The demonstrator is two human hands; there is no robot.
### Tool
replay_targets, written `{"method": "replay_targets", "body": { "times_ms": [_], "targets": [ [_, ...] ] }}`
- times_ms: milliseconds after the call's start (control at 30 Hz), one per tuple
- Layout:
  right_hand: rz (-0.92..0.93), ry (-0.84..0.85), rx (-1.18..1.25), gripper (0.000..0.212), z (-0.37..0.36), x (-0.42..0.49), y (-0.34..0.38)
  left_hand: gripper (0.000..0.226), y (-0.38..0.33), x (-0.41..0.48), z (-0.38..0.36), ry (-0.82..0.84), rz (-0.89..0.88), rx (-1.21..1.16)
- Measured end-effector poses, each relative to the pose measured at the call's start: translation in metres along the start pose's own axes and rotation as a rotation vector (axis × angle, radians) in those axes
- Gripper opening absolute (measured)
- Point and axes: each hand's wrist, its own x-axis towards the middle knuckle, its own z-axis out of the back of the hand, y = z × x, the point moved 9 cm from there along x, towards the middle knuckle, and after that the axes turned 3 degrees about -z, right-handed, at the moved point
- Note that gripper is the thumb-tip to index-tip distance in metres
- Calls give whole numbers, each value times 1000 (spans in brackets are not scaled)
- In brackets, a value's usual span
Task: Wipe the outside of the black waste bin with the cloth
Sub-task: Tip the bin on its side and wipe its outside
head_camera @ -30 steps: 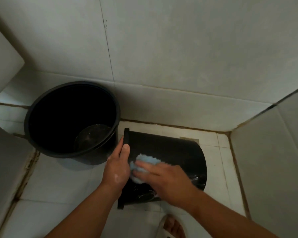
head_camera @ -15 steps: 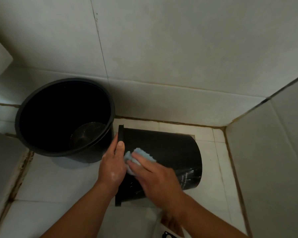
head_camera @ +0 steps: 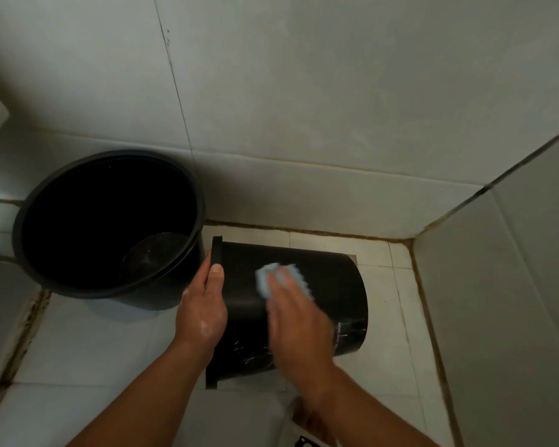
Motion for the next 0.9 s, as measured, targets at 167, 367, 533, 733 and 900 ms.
{"method": "replay_targets", "body": {
  "times_ms": [167,367,533,733,900],
  "targets": [
    [298,205,63,53,-10,-8,34,47,1,0,-1,26,9,0],
    [-260,-31,22,42,44,12,-101,47,-7,1,-2,35,-3,-33],
    [-391,-64,21,41,50,27,-116,46,-3,-25,-2,28,-70,-77],
    [-532,7,-3,22,48,64,-110,48,-3,-38,-5,43,-147,15],
    [-33,122,-11,45,19,65,-14,45,-7,-19,2,56,-123,-14]
  ]
}}
